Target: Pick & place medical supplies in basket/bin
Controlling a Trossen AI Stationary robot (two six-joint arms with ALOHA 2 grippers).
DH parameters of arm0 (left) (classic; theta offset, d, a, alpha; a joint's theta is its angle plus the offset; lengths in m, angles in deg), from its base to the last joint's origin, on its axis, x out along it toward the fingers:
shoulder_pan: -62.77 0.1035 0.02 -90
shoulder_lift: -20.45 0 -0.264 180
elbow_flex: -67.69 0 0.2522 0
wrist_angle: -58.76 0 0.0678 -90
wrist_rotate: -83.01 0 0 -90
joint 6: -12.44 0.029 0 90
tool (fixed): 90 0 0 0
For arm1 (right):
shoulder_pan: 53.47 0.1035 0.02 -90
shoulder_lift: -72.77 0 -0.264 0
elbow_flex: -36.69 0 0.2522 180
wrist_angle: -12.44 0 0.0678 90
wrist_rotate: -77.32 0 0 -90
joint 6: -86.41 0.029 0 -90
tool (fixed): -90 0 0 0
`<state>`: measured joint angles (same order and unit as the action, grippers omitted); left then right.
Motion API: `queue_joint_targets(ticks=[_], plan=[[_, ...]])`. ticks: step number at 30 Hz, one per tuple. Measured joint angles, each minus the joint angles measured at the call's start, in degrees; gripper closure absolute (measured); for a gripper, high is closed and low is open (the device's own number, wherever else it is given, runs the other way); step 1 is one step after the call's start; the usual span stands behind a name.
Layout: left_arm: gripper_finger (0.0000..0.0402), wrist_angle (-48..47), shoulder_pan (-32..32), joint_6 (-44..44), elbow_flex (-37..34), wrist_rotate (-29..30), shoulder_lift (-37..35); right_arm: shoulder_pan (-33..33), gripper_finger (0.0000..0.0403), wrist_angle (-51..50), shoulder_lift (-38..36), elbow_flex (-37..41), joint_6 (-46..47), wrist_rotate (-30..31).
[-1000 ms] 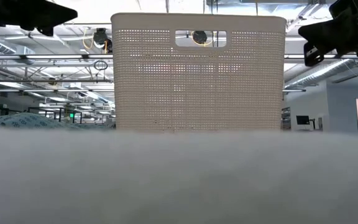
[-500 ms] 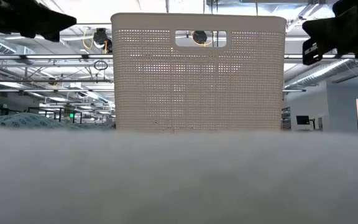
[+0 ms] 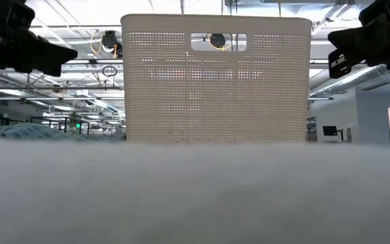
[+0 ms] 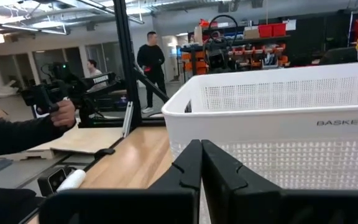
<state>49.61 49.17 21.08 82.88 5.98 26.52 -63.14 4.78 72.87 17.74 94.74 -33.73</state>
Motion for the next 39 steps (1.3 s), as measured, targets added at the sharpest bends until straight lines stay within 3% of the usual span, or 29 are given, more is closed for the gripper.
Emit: queue_joint_targets(ticks=[10,29,39], plan=[[0.0401,-1.9,0.0,-1.7,-0.7,-1.0,-2.0,0.0,0.0403,-0.3,0.0,2.5,-0.4,3.2],[0.0400,-1.9,0.0,-3.4,-0.7,-1.0,-2.0,0.0,0.0403,0.1,0.0,3.2,-1.9,3.0],[0.0371,-1.1,0.0,-3.3,-0.8,0.6,-2.0,0.0,0.0403,2.9,0.0,3.2,-1.8,3.0]])
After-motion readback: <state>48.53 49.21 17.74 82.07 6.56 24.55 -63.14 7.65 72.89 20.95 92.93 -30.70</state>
